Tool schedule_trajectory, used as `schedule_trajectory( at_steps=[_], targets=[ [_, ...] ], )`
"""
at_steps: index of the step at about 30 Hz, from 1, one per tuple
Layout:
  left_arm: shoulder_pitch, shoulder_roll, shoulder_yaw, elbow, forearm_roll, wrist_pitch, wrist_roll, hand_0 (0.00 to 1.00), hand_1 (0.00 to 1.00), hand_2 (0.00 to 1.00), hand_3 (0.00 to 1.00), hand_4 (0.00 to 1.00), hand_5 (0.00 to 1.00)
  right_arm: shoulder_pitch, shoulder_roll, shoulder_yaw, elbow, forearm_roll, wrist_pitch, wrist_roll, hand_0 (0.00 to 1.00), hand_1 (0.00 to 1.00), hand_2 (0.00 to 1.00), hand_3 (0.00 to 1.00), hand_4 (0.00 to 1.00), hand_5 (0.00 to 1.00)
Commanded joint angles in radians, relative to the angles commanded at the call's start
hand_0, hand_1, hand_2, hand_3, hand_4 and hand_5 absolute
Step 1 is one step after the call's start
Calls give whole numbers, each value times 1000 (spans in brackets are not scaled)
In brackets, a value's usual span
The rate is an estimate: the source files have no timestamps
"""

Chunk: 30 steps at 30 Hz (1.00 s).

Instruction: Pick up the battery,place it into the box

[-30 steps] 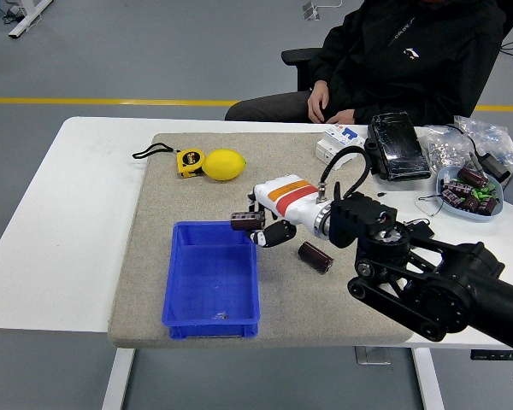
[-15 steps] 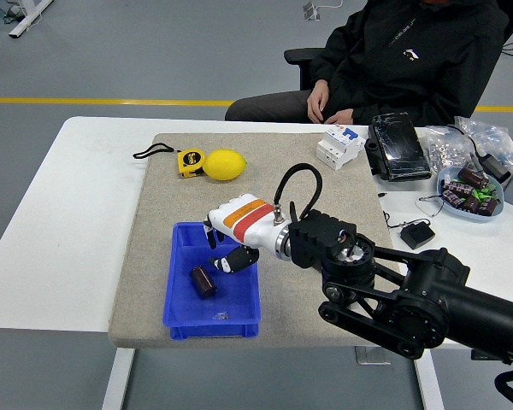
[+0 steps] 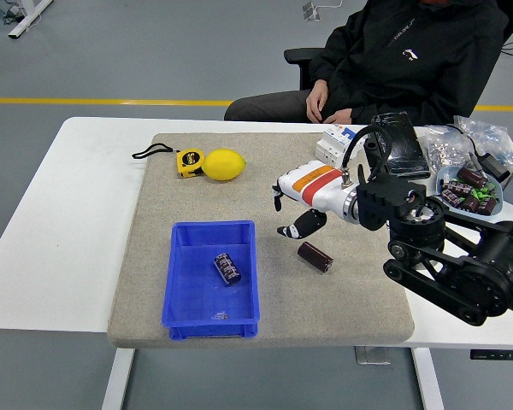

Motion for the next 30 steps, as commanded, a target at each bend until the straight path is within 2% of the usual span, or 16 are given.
schedule_trajectory(
  at_steps=[1, 6, 7, 9, 19, 23, 30],
  targets=[
    [-1, 0, -2, 0, 4, 0, 1, 724, 700, 662, 584, 629, 540, 1, -11, -8, 9, 0, 7, 21, 745, 747, 798, 804, 855, 362],
    [1, -1, 4, 1, -10, 4, -2, 724, 700, 662, 584, 629, 540, 2, -65, -54, 50, -27, 20, 80, 745, 747, 798, 804, 855, 362],
    [2, -1, 4, 1, -13, 5, -3, 724, 702, 662, 584, 628, 538, 3, -74, -68, 53, -35, 20, 85, 788, 770, 814, 812, 859, 355],
    [3, -2, 4, 1, -15, 6, -4, 724, 702, 662, 584, 628, 538, 5, -84, -87, 50, -55, 10, 92, 788, 770, 814, 812, 859, 355],
    [-2, -6, 19, 1, -28, 7, -6, 724, 700, 660, 584, 629, 537, 23, -66, -128, -46, -164, -103, 153, 789, 770, 815, 808, 840, 338],
    [-3, -6, 27, 1, -38, 7, -7, 724, 700, 660, 584, 629, 537, 29, -64, -159, -64, -177, -110, 166, 789, 770, 815, 808, 840, 338],
    [-5, -6, 31, 1, -43, 7, -9, 722, 700, 661, 584, 627, 534, 36, -70, -189, -51, -203, -84, 159, 786, 768, 812, 819, 866, 344]
  ],
)
